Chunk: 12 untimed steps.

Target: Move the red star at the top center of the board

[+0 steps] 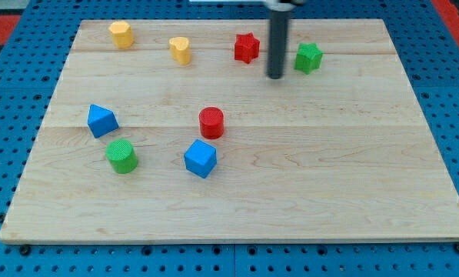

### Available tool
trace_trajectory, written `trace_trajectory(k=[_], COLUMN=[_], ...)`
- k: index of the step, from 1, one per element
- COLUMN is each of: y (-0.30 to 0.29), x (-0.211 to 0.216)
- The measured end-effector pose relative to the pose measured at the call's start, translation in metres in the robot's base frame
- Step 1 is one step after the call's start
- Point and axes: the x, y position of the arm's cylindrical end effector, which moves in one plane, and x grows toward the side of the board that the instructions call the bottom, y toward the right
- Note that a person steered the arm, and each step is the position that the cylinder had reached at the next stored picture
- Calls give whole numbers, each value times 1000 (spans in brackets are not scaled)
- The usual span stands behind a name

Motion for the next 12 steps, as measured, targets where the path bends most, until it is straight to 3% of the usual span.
trace_trajectory(k=[4, 5, 6, 7, 9, 11, 12], y=[14, 2, -65, -93, -74, -91, -93], x=[-30, -55, -92, -82, -11, -47, 24])
